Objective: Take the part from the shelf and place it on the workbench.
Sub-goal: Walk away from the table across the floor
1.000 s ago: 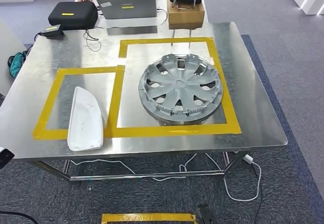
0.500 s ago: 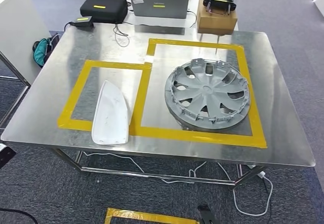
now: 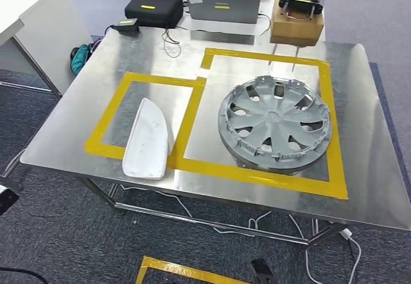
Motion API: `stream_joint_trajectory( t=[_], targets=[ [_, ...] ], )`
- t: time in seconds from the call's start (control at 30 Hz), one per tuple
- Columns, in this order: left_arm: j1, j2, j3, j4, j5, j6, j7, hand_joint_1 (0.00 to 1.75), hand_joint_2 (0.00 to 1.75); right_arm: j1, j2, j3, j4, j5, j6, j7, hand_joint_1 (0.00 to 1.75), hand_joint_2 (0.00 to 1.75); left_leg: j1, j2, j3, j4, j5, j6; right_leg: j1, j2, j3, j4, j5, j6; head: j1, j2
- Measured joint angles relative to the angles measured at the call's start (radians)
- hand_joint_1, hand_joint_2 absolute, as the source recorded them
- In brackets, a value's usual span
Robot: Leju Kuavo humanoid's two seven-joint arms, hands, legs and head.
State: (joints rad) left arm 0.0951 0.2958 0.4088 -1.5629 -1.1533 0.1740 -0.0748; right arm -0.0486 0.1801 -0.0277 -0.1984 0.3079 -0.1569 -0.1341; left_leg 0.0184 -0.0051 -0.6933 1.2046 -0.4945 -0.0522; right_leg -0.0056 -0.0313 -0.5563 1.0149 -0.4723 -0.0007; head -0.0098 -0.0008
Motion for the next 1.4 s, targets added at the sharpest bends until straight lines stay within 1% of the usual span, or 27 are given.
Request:
stream_joint_trajectory(
  t=[0.03, 0.1, 0.13, 0.2, 0.27, 0.3, 0.37, 0.4, 0.43, 0.47, 0.5, 0.53, 0.6, 0.67, 0.7, 0.77, 0.83, 0.9, 0.93, 0.97, 1.0, 1.07, 1.13, 1.17, 1.23, 1.3, 1.4],
  targets=[
    [0.001, 0.000, 0.001, 0.000, 0.000, 0.000, 0.000, 0.00, 0.00, 0.000, 0.000, 0.000, 0.000, 0.000, 0.004, -0.008, 0.00, 0.00, 0.000, 0.015, 0.039, -0.071, 0.034, 0.002, 0.001, -0.007, 0.002, 0.000, -0.002, 0.002, 0.000, 0.000],
    [0.005, -0.002, 0.002, -0.001, -0.003, 0.001, 0.000, 0.00, 0.00, 0.004, -0.004, -0.001, 0.000, 0.000, 0.014, -0.032, 0.00, 0.00, -0.005, 0.043, 0.097, -0.187, 0.067, 0.007, 0.007, -0.018, 0.005, 0.003, -0.008, 0.012, 0.000, 0.000],
    [0.010, -0.004, 0.002, -0.002, -0.005, 0.001, 0.000, 0.00, 0.00, 0.008, -0.007, -0.001, 0.000, 0.000, 0.018, -0.042, 0.00, 0.00, -0.007, 0.050, 0.109, -0.211, 0.068, 0.011, 0.010, -0.024, 0.006, 0.003, -0.011, 0.017, 0.000, 0.000],
    [0.022, -0.008, 0.004, -0.004, -0.007, 0.002, 0.000, 0.00, 0.00, 0.015, -0.012, -0.002, 0.000, 0.000, 0.021, -0.052, 0.00, 0.00, -0.009, 0.037, 0.108, -0.217, 0.065, 0.023, 0.012, -0.037, 0.011, -0.001, -0.014, 0.026, 0.002, 0.000],
    [0.028, -0.011, 0.006, -0.006, -0.008, 0.002, 0.000, 0.00, 0.00, 0.019, -0.015, -0.002, 0.000, 0.000, 0.021, -0.056, 0.00, 0.00, -0.006, 0.022, 0.108, -0.219, 0.067, 0.035, 0.009, -0.021, 0.002, 0.020, -0.033, 0.037, 0.004, 0.000],
    [0.028, -0.012, 0.007, -0.007, -0.009, 0.002, 0.000, 0.00, 0.00, 0.020, -0.016, -0.002, 0.000, 0.000, 0.021, -0.057, 0.00, 0.00, -0.004, 0.016, 0.108, -0.220, 0.068, 0.041, 0.008, -0.005, -0.016, 0.060, -0.057, 0.042, 0.006, 0.000],
    [0.027, -0.016, 0.008, -0.008, -0.012, 0.002, -0.001, 0.00, 0.00, 0.021, -0.017, -0.002, 0.000, 0.000, 0.021, -0.056, 0.00, 0.00, -0.004, 0.002, 0.108, -0.220, 0.068, 0.048, 0.006, 0.022, -0.080, 0.193, -0.122, 0.046, 0.009, 0.000],
    [0.028, -0.018, 0.008, -0.008, -0.014, 0.001, -0.001, 0.00, 0.00, 0.023, -0.018, -0.002, 0.000, 0.001, 0.021, -0.056, 0.00, 0.00, -0.005, -0.006, 0.108, -0.220, 0.068, 0.049, 0.007, 0.026, -0.112, 0.256, -0.143, 0.046, 0.009, 0.000],
    [0.028, -0.021, 0.008, -0.008, -0.015, 0.001, -0.002, 0.00, 0.00, 0.025, -0.019, -0.002, 0.000, 0.001, 0.021, -0.055, 0.00, 0.00, -0.005, -0.015, 0.108, -0.220, 0.067, 0.050, 0.007, 0.027, -0.132, 0.290, -0.147, 0.046, 0.009, 0.000],
    [0.028, -0.023, 0.008, -0.008, -0.016, 0.000, -0.002, 0.00, 0.00, 0.027, -0.019, -0.002, 0.000, 0.001, 0.021, -0.055, 0.00, 0.00, -0.005, -0.025, 0.109, -0.219, 0.067, 0.050, 0.006, 0.028, -0.133, 0.284, -0.129, 0.045, 0.009, 0.000],
    [0.028, -0.026, 0.008, -0.008, -0.017, -0.003, -0.003, 0.00, 0.00, 0.028, -0.021, -0.003, 0.000, 0.000, 0.021, -0.055, 0.00, 0.00, -0.005, -0.035, 0.111, -0.219, 0.067, 0.050, 0.006, 0.031, -0.115, 0.237, -0.094, 0.043, 0.009, 0.000],
    [0.028, -0.030, 0.007, -0.009, -0.020, -0.008, -0.002, 0.00, 0.00, 0.029, -0.024, -0.003, 0.000, 0.000, 0.021, -0.056, 0.00, 0.00, -0.004, -0.045, 0.113, -0.219, 0.066, 0.048, 0.005, 0.039, -0.083, 0.167, -0.054, 0.041, 0.009, 0.000],
    [0.030, -0.039, 0.004, -0.014, -0.028, -0.018, 0.007, 0.00, 0.00, 0.029, -0.030, -0.005, 0.000, -0.001, 0.027, -0.060, 0.00, 0.00, -0.005, -0.062, 0.112, -0.217, 0.065, 0.042, 0.002, 0.067, -0.025, 0.044, -0.008, 0.038, 0.008, 0.000],
    [0.036, -0.050, -0.002, -0.025, -0.036, -0.024, 0.023, 0.00, 0.00, 0.029, -0.038, -0.006, 0.000, -0.003, 0.035, -0.065, 0.00, 0.00, -0.005, -0.076, 0.107, -0.217, 0.069, 0.030, 0.002, 0.079, -0.006, 0.010, -0.007, 0.032, 0.008, 0.000],
    [0.043, -0.055, -0.005, -0.030, -0.038, -0.026, 0.031, 0.00, 0.00, 0.030, -0.043, -0.007, 0.000, -0.003, 0.039, -0.067, 0.00, 0.00, -0.003, -0.082, 0.106, -0.219, 0.071, 0.025, 0.003, 0.074, -0.004, 0.009, -0.005, 0.026, 0.008, 0.000],
    [0.058, -0.062, -0.010, -0.039, -0.038, -0.030, 0.044, 0.00, 0.00, 0.031, -0.051, -0.008, 0.000, -0.004, 0.045, -0.070, 0.00, 0.00, -0.003, -0.067, 0.101, -0.209, 0.062, 0.015, 0.001, 0.062, -0.002, 0.005, 0.000, 0.013, 0.006, 0.000],
    [0.067, -0.068, -0.013, -0.042, -0.032, -0.032, 0.050, 0.00, 0.00, 0.032, -0.056, -0.012, 0.000, -0.007, 0.049, -0.072, 0.00, 0.00, -0.005, -0.028, 0.063, -0.125, 0.011, 0.006, -0.001, 0.047, 0.000, 0.001, 0.002, 0.002, 0.004, 0.000],
    [0.076, -0.076, -0.013, -0.043, -0.026, -0.034, 0.051, 0.00, 0.00, 0.035, -0.059, -0.015, 0.000, -0.011, 0.050, -0.072, 0.00, 0.00, -0.005, -0.009, -0.003, 0.014, -0.053, 0.001, 0.001, 0.031, -0.001, 0.001, 0.000, -0.002, 0.003, 0.000],
    [0.081, -0.080, -0.013, -0.043, -0.024, -0.034, 0.051, 0.00, 0.00, 0.037, -0.060, -0.017, 0.000, -0.012, 0.050, -0.072, 0.00, 0.00, -0.005, -0.007, -0.025, 0.060, -0.066, 0.000, 0.001, 0.022, -0.001, 0.001, -0.001, -0.003, 0.003, 0.000],
    [0.086, -0.083, -0.013, -0.043, -0.023, -0.034, 0.051, 0.00, 0.00, 0.038, -0.062, -0.019, 0.000, -0.013, 0.050, -0.072, 0.00, 0.00, -0.005, -0.006, -0.030, 0.071, -0.059, 0.000, 0.001, 0.014, 0.000, 0.001, -0.001, -0.003, 0.003, 0.000],
    [0.089, -0.086, -0.013, -0.043, -0.021, -0.034, 0.051, 0.00, 0.00, 0.038, -0.062, -0.020, 0.000, -0.013, 0.050, -0.072, 0.00, 0.00, -0.005, -0.004, -0.013, 0.038, -0.034, 0.001, 0.001, 0.006, 0.001, 0.001, -0.002, -0.002, 0.003, 0.000],
    [0.091, -0.089, -0.012, -0.043, -0.020, -0.034, 0.051, 0.00, 0.00, 0.037, -0.063, -0.023, 0.000, -0.013, 0.050, -0.072, 0.00, 0.00, -0.006, 0.024, 0.058, -0.099, 0.030, 0.003, 0.004, -0.009, 0.005, 0.002, -0.006, 0.003, 0.002, 0.000],
    [0.090, -0.090, -0.012, -0.043, -0.019, -0.034, 0.051, 0.00, 0.00, 0.036, -0.065, -0.024, 0.000, -0.014, 0.050, -0.072, 0.00, 0.00, -0.010, 0.050, 0.109, -0.198, 0.059, 0.011, 0.010, -0.021, 0.007, 0.004, -0.012, 0.012, 0.003, 0.000],
    [0.092, -0.092, -0.012, -0.043, -0.019, -0.034, 0.051, 0.00, 0.00, 0.036, -0.066, -0.024, 0.000, -0.014, 0.050, -0.072, 0.00, 0.00, -0.012, 0.053, 0.115, -0.214, 0.059, 0.017, 0.013, -0.027, 0.009, 0.003, -0.014, 0.017, 0.004, 0.000],
    [0.096, -0.095, -0.011, -0.044, -0.019, -0.034, 0.051, 0.00, 0.00, 0.035, -0.067, -0.026, 0.000, -0.014, 0.050, -0.072, 0.00, 0.00, -0.013, 0.035, 0.113, -0.217, 0.060, 0.030, 0.013, -0.038, 0.011, 0.001, -0.017, 0.027, 0.007, 0.000],
    [0.097, -0.096, -0.009, -0.046, -0.019, -0.034, 0.051, 0.00, 0.00, 0.035, -0.068, -0.028, 0.000, -0.014, 0.050, -0.072, 0.00, 0.00, -0.009, 0.021, 0.113, -0.220, 0.063, 0.042, 0.010, -0.020, -0.003, 0.035, -0.044, 0.037, 0.009, 0.000],
    [0.097, -0.101, -0.010, -0.048, -0.019, -0.034, 0.051, 0.00, 0.00, 0.036, -0.069, -0.029, 0.000, -0.015, 0.050, -0.071, 0.00, 0.00, -0.009, 0.000, 0.113, -0.220, 0.064, 0.052, 0.008, 0.022, -0.090, 0.223, -0.135, 0.043, 0.013, 0.000]
  ],
)
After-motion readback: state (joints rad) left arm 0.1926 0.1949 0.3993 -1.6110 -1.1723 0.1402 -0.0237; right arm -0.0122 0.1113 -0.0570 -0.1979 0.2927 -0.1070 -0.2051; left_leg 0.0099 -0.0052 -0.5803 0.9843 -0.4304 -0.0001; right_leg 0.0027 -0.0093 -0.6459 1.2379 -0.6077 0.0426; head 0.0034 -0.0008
